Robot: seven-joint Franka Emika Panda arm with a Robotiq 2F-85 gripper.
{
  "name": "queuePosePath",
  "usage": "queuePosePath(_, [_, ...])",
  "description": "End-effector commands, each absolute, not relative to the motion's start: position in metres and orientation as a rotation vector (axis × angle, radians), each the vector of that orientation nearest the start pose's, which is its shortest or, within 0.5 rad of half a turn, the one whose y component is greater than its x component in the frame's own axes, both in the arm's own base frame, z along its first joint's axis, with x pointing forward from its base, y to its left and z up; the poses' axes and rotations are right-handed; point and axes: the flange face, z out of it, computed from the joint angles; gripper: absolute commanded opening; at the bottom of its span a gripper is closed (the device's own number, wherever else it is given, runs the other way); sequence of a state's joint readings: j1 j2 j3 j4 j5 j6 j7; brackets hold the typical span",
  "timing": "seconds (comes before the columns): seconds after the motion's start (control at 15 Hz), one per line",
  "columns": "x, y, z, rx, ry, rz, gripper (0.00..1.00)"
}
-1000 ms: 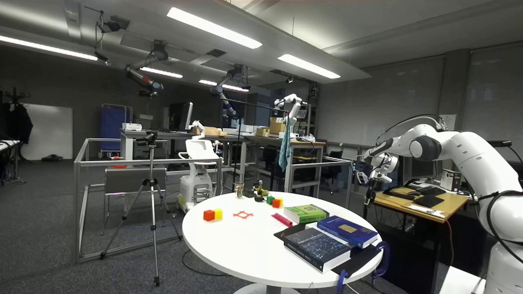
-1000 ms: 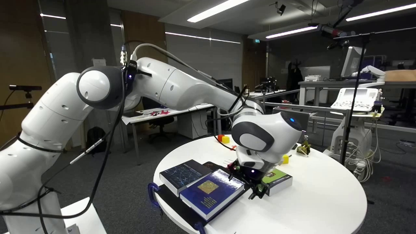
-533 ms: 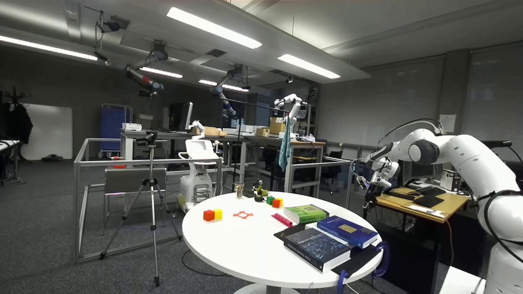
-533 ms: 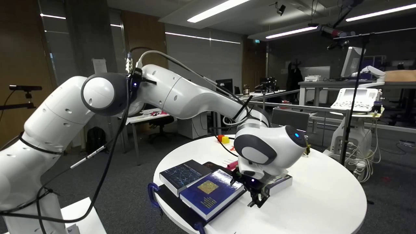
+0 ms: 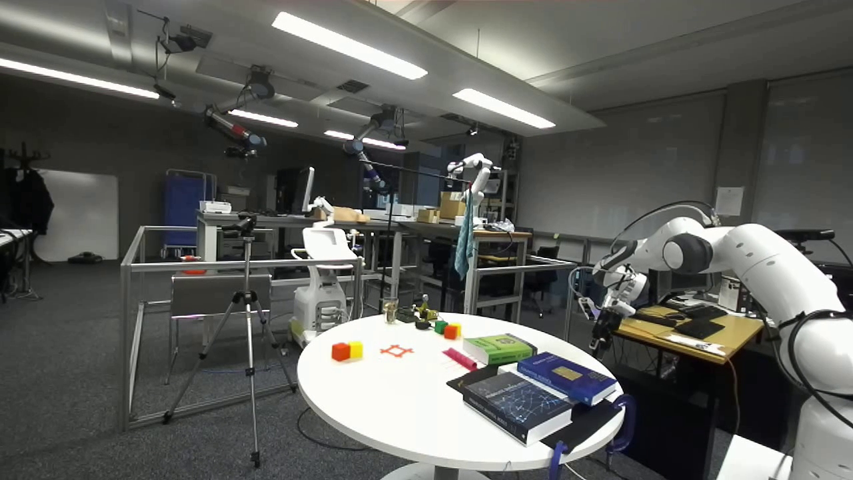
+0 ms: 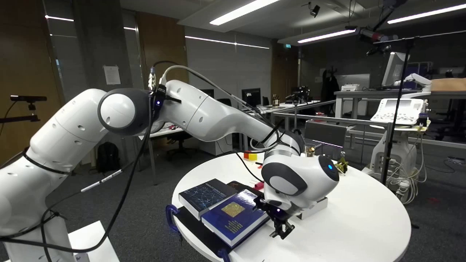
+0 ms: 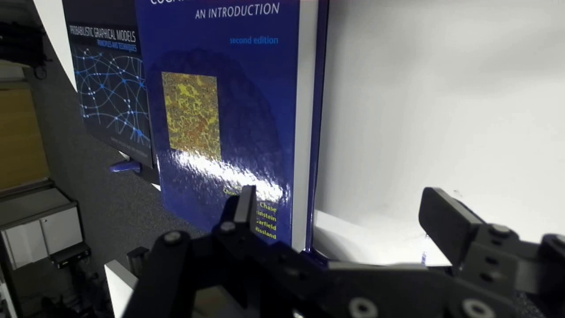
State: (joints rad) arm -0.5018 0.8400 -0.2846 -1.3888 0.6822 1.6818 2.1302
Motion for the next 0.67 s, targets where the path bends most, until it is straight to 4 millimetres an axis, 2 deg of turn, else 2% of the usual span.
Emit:
queuePosePath(0.0, [0.541, -0.404, 0.189, 0.039, 2.927, 1.130, 1.00])
queuePosePath(0.27, [0.537, -0.396, 0.184, 0.094, 2.915, 1.292, 1.00])
queuePosePath(0.33, [0.537, -0.398, 0.185, 0.062, 2.923, 1.273, 1.00])
queuePosePath(0.4, [0.536, -0.393, 0.174, 0.053, 2.955, 1.225, 1.00])
queuePosePath(0.6, [0.535, -0.395, 0.176, 0.053, 2.952, 1.228, 1.00])
